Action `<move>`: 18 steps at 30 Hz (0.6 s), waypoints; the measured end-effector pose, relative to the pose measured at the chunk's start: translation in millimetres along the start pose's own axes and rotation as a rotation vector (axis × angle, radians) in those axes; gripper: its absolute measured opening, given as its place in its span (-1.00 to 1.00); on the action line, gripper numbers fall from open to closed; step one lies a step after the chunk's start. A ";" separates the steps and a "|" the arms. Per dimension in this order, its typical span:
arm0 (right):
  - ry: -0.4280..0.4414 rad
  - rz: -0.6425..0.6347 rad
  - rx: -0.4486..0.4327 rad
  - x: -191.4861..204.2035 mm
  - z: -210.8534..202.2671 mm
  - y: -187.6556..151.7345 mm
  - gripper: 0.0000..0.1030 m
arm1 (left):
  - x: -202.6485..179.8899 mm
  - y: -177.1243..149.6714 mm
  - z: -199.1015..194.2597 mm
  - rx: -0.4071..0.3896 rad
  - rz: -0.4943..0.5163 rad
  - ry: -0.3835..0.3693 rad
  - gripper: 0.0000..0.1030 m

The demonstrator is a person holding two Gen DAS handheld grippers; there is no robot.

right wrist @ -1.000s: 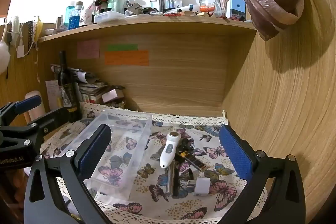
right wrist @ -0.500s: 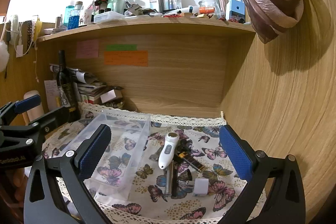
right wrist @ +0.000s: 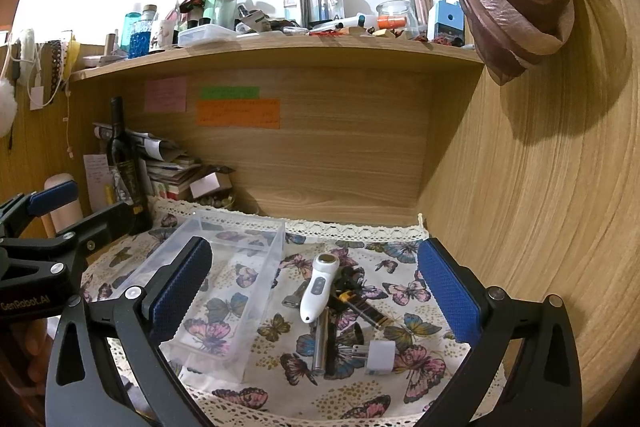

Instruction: Organize rigid objects

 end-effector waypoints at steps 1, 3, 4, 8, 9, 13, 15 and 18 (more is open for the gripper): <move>0.000 0.000 0.000 0.5 0.3 0.1 1.00 | 0.0 0.1 0.1 0.000 0.000 0.000 1.00; -0.001 0.000 -0.002 -0.6 -0.8 0.2 1.00 | -1.4 0.1 0.0 -0.002 0.001 0.000 1.00; -0.001 0.001 -0.002 -0.3 -0.7 0.4 1.00 | -1.8 -0.1 -0.4 -0.003 0.002 0.000 1.00; -0.002 0.001 -0.002 -0.7 -1.2 0.5 1.00 | -4.5 -0.3 -0.5 -0.009 0.008 0.006 1.00; -0.001 0.001 -0.003 -1.1 -1.4 0.5 1.00 | -4.7 -0.4 -0.7 -0.010 0.009 0.007 1.00; -0.002 0.001 -0.003 -0.6 -1.7 0.4 1.00 | -4.9 -0.7 -0.9 -0.011 0.008 0.007 1.00; -0.002 0.001 -0.003 -1.0 -1.9 0.4 1.00 | -5.1 -1.0 -0.9 -0.012 0.010 0.008 1.00; -0.002 0.001 -0.002 -0.9 -1.9 0.4 1.00 | -5.2 -1.2 -0.9 -0.012 0.009 0.008 1.00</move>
Point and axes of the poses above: each gripper's, at about its wrist camera, not at the fingertips, and z roughly the way its jaws point, x to its left, y to its top, the point moved 1 cm from there along z, roughly the way its jaws point, and after that the axes turned 10 degrees about -z, right-handed, at the moved point
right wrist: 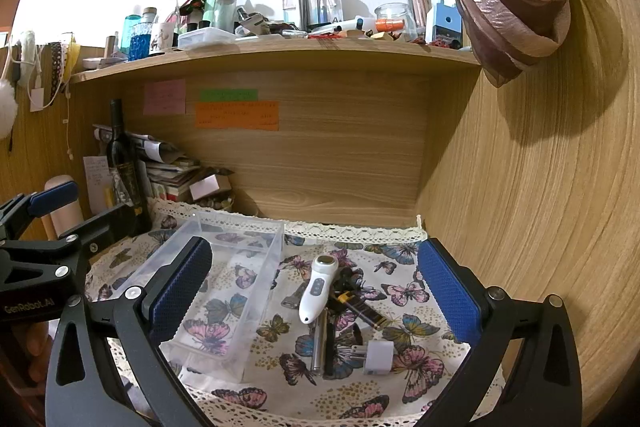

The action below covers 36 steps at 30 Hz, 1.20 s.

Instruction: Organize rigid objects

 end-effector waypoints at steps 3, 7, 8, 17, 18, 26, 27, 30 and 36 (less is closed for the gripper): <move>-0.001 0.000 0.000 0.2 -0.1 0.0 1.00 | 0.6 -0.7 -0.4 0.001 -0.001 -0.002 1.00; -0.001 0.000 -0.001 0.7 0.2 -0.1 1.00 | 0.6 -0.9 -0.2 0.003 -0.001 -0.001 1.00; -0.001 0.000 -0.001 0.7 0.2 -0.1 1.00 | 0.9 -1.0 0.0 0.004 -0.002 -0.002 1.00; 0.000 0.001 0.000 0.9 0.6 -0.1 1.00 | 2.2 -1.9 2.6 0.015 -0.008 -0.011 1.00; 0.003 0.001 0.002 0.1 0.5 -0.3 1.00 | 3.2 -1.6 4.1 0.018 -0.011 -0.013 1.00; 0.032 0.007 0.037 -0.6 11.5 -0.7 1.00 | 12.8 -3.6 20.5 0.080 -0.047 -0.070 1.00; 0.031 0.007 0.042 -0.5 14.0 -1.1 1.00 | 14.9 -3.9 24.0 0.093 -0.057 -0.081 1.00; 0.026 0.002 0.063 0.5 23.6 -3.8 1.00 | 20.7 -5.3 36.8 0.123 -0.067 -0.058 0.61; 0.015 0.009 0.137 -5.5 50.1 -11.9 0.85 | 47.0 -9.9 66.6 0.205 -0.095 -0.014 0.41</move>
Point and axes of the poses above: each gripper's, at about its wrist camera, not at the fingertips, and z roughly the way its jaws point, x to its left, y to its top, the point moved 1 cm from there along z, roughly the way its jaws point, and after that the axes turned 10 degrees about -z, right-handed, at the moved point
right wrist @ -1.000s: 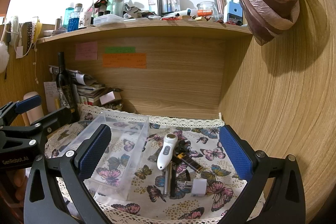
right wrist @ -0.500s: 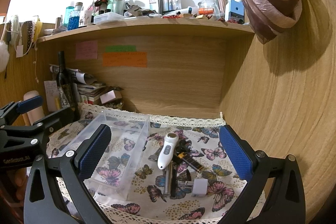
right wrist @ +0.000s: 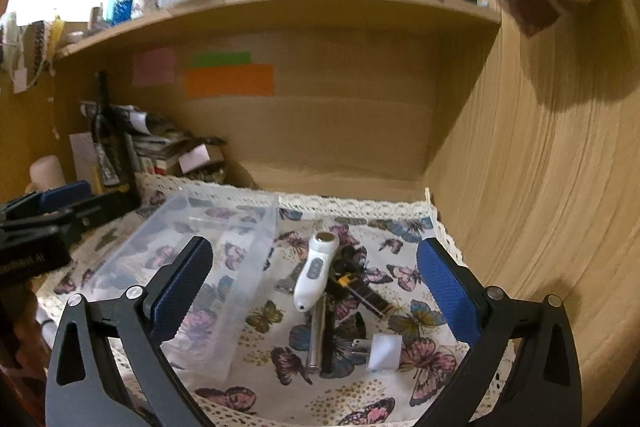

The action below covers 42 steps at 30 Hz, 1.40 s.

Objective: Organize rigid objects
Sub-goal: 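Grasp the wall of the clear plastic box with the left gripper, then grasp the white cube plug with the right gripper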

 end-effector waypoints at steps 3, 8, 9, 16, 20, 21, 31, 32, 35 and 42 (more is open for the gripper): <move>0.013 0.028 0.056 -7.7 14.6 -5.1 0.68 | 17.3 1.2 18.6 0.060 -0.018 0.026 0.26; 0.018 0.068 0.142 -20.7 34.4 -17.9 0.41 | 42.5 -2.9 50.0 0.178 -0.048 0.064 -0.06; 0.018 0.076 0.159 -23.3 37.8 -21.3 0.38 | 46.5 -4.6 55.1 0.195 -0.050 0.071 -0.09; 0.008 0.112 0.252 -38.5 50.0 -39.5 0.26 | 60.9 -15.0 72.6 0.289 -0.073 0.079 -0.47; -0.005 0.104 0.298 -39.7 53.1 -48.3 0.26 | 65.8 -18.8 77.4 0.331 -0.093 0.058 -0.69; -0.008 0.101 0.310 -39.8 53.4 -51.1 0.26 | 66.4 -19.4 78.4 0.341 -0.100 0.047 -0.74; 0.028 0.122 0.423 -38.8 79.0 -69.6 0.26 | 65.5 -19.7 78.9 0.330 -0.113 0.028 -0.83; 0.018 0.126 0.433 -39.1 80.5 -72.0 0.26 | 65.5 -19.7 79.1 0.329 -0.112 0.029 -0.83; 0.005 0.153 0.450 -43.0 80.3 -78.7 0.25 | 64.5 -20.3 78.5 0.324 -0.103 0.032 -0.83; 0.006 0.200 0.479 -50.0 76.8 -90.9 -0.15 | 64.6 -20.7 78.3 0.322 -0.094 0.027 -0.83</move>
Point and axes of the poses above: each gripper's, at about its wrist camera, not at the fingertips, and z roughly the way its jaws point, x to its left, y to its top, the point moved 1 cm from there along z, roughly the way its jaws point, and after that the axes turned 10 degrees about -z, right-handed, at the moved point
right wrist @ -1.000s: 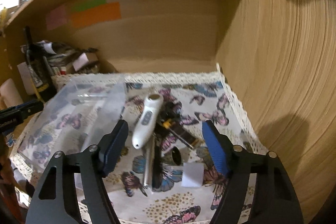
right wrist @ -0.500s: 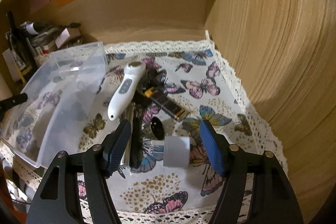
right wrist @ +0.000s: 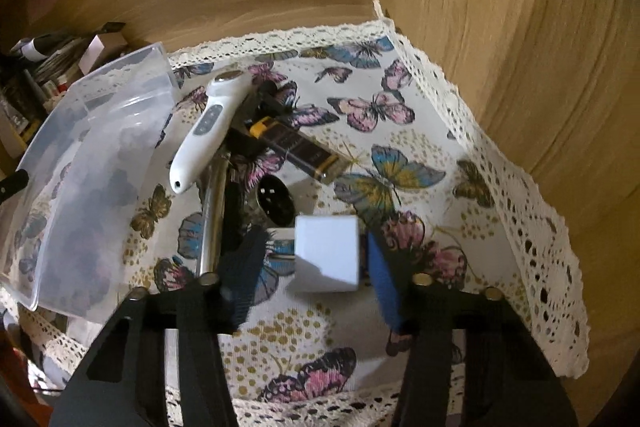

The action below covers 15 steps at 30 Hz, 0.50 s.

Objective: Organize rigid objects
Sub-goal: 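Grasp the white cube plug with the right gripper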

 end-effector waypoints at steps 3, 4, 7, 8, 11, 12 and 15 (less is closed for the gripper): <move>-0.003 -0.001 -0.014 1.2 -3.8 0.0 -0.16 | -0.1 0.2 -0.1 -0.001 0.002 0.002 -0.83; -0.005 -0.005 -0.019 2.0 -5.3 0.8 -0.16 | -0.1 0.3 -0.1 -0.001 0.003 0.002 -0.83; -0.018 -0.030 -0.049 6.0 -14.1 7.1 -0.16 | -0.5 0.0 -0.2 -0.002 0.003 0.003 -0.83; -0.019 -0.036 -0.059 7.4 -16.2 9.8 -0.16 | -0.8 -0.1 -0.3 -0.004 0.004 0.003 -0.83; -0.008 -0.062 -0.100 13.6 -24.6 22.5 -0.16 | -0.4 -0.5 -0.3 -0.003 0.002 0.003 -0.83; -0.007 -0.074 -0.118 16.6 -27.7 28.4 -0.16 | -0.3 -0.8 -0.3 -0.003 0.003 0.002 -0.83; 0.011 -0.115 -0.170 28.2 -36.8 46.6 -0.16 | -0.5 -1.3 -0.3 -0.004 0.004 0.004 -0.82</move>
Point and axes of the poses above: each gripper's, at about its wrist camera, not at the fingertips, and z roughly the way its jaws point, x to its left, y to its top, the point moved 1 cm from there along z, roughly the way its jaws point, and after that the axes turned 10 degrees about -z, right-handed, at the moved point
